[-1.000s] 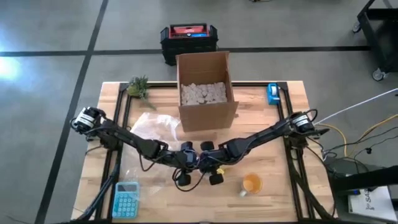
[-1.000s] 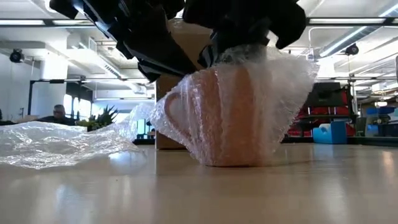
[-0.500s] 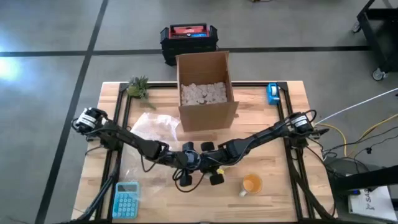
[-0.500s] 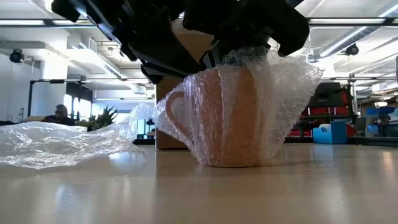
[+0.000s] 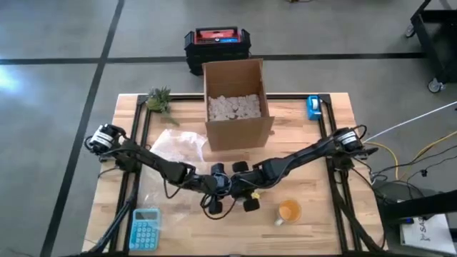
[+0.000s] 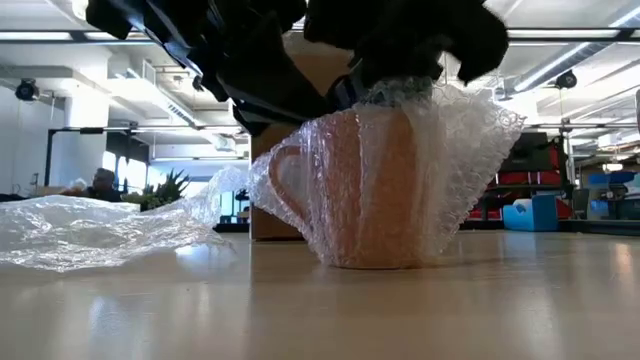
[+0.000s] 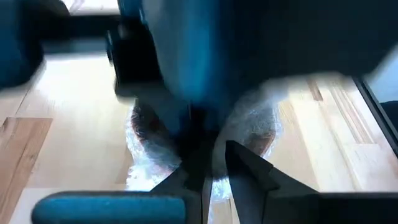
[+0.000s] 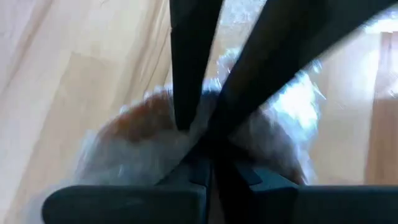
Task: Wrap mug
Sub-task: Wrap the orange mug with bubble wrap
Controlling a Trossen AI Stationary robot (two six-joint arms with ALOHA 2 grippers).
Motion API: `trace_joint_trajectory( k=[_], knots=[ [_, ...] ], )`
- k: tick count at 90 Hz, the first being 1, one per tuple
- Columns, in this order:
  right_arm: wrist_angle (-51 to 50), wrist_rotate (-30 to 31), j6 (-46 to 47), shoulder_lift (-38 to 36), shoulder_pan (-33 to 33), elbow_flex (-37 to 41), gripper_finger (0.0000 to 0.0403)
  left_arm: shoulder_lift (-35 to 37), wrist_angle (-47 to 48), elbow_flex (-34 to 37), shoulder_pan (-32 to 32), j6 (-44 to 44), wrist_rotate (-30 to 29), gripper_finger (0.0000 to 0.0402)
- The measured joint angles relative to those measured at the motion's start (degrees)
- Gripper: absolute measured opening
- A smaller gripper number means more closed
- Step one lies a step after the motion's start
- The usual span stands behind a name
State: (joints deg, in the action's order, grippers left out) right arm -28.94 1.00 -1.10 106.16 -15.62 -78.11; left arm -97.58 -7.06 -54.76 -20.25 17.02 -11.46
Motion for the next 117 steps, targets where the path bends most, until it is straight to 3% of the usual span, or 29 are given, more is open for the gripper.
trace_joint_trajectory(
  k=[29, 63, 83, 107, 117],
  knots=[
    [-4.5, 0.4, 0.8, -7.0, 0.0, -0.6, 0.0002, -0.1, -0.4, 0.1, 0.0, 0.0, 0.0, 0.0036],
    [-0.1, 0.5, 0.7, 3.1, 0.5, -0.5, 0.0002, -0.1, -1.0, 0.2, 0.0, 0.0, -0.1, 0.0036],
    [0.0, 0.4, 0.2, 5.4, 0.5, -0.9, 0.0002, -0.1, -1.1, 0.2, 0.0, 0.0, -0.1, 0.0036],
    [-5.6, 0.2, -2.0, -0.1, 0.7, -3.8, 0.0002, -0.1, -1.0, 0.2, 0.0, 0.0, -0.1, 0.0036],
    [-6.3, -4.5, -2.1, -2.0, 0.7, -4.3, 0.0002, -0.1, -1.1, 0.2, 0.0, 0.0, -0.1, 0.0036]
  ],
)
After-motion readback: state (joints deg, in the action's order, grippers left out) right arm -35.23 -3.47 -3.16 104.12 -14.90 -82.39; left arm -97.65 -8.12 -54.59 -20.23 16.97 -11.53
